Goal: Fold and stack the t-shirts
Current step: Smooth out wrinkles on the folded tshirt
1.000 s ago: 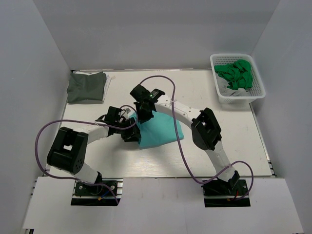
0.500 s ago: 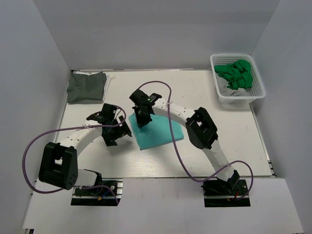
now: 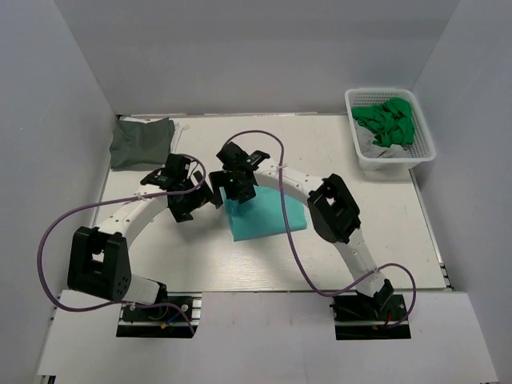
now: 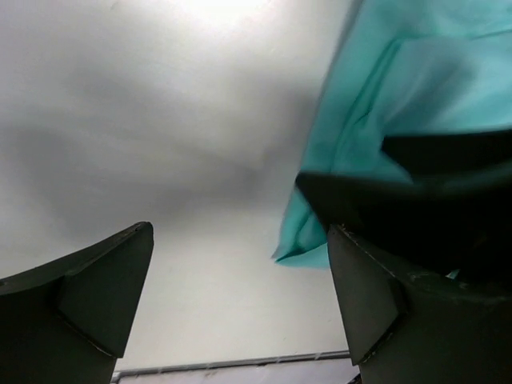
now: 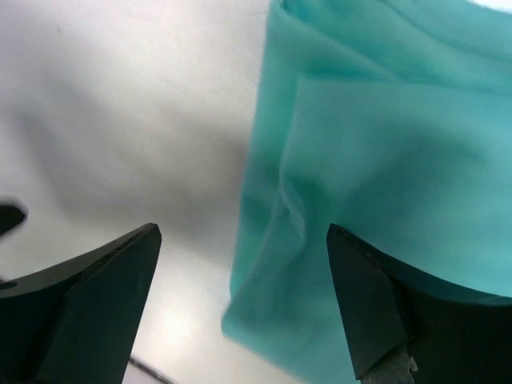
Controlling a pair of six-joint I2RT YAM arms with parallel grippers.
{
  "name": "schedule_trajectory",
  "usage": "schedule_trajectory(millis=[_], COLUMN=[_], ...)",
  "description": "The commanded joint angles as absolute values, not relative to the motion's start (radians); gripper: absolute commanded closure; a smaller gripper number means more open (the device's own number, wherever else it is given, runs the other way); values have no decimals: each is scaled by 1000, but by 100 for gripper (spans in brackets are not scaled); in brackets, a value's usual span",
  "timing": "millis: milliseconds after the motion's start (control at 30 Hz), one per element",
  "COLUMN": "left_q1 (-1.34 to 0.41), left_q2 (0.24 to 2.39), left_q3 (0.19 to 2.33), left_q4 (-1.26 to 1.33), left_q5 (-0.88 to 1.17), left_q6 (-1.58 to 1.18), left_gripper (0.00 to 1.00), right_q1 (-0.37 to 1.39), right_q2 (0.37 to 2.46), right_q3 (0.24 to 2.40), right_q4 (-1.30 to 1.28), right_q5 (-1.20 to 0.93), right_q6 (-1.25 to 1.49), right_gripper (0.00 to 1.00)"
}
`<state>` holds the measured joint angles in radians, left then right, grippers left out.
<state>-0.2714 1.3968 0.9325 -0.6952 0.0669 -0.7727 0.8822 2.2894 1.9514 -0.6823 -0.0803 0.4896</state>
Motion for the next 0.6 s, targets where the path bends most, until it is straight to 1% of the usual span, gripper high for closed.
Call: schedule_trajectory(millis=[0, 67, 100, 167, 233, 267, 300, 367, 433, 500, 533, 567], left_q1=[-279, -279, -279, -291, -301, -301, -301, -310, -334, -360, -370, -380], left_q2=[1423, 1453, 1465, 1506, 1534, 1561, 1575, 1603, 1626, 1643, 1655, 1687], left_q3=[1008, 1017, 1026, 1039, 1077, 1086, 1097, 1109, 1109, 1109, 1118, 1118], left_q4=[-595, -540, -520, -462, -433, -395, -367, -295, -241, -187, -178, -169], left_q5=[87, 118, 156, 217, 268, 350, 411, 539, 583, 595, 604, 629], left_q6=[-785, -772, -762, -741, -724, -713, -713, -713, -741, -752, -752, -761], left_gripper=[0, 0, 0, 0, 0, 0, 0, 0, 0, 0, 0, 0], right_q1=[887, 865, 862, 833, 793, 781, 769, 721, 689, 681, 680, 672], right_q2=[2101, 2068, 2021, 1991, 1927, 1915, 1863, 1841, 1795, 1756, 1750, 1750], right_q3=[1907, 1864, 1830, 1804, 1715, 1688, 1595, 1533, 1420, 1324, 1243, 1226], right_q4=[-677, -669, -666, -658, -632, -615, -606, -560, -537, -430, -373, -332], right_q5=[-49, -72, -77, -87, -81, -87, -87, -118, -141, -179, -198, -230], right_q6=[474, 468, 468, 472, 489, 495, 500, 480, 453, 404, 376, 355], right_gripper=[10, 10, 10, 10, 10, 10, 10, 10, 10, 10, 10, 10])
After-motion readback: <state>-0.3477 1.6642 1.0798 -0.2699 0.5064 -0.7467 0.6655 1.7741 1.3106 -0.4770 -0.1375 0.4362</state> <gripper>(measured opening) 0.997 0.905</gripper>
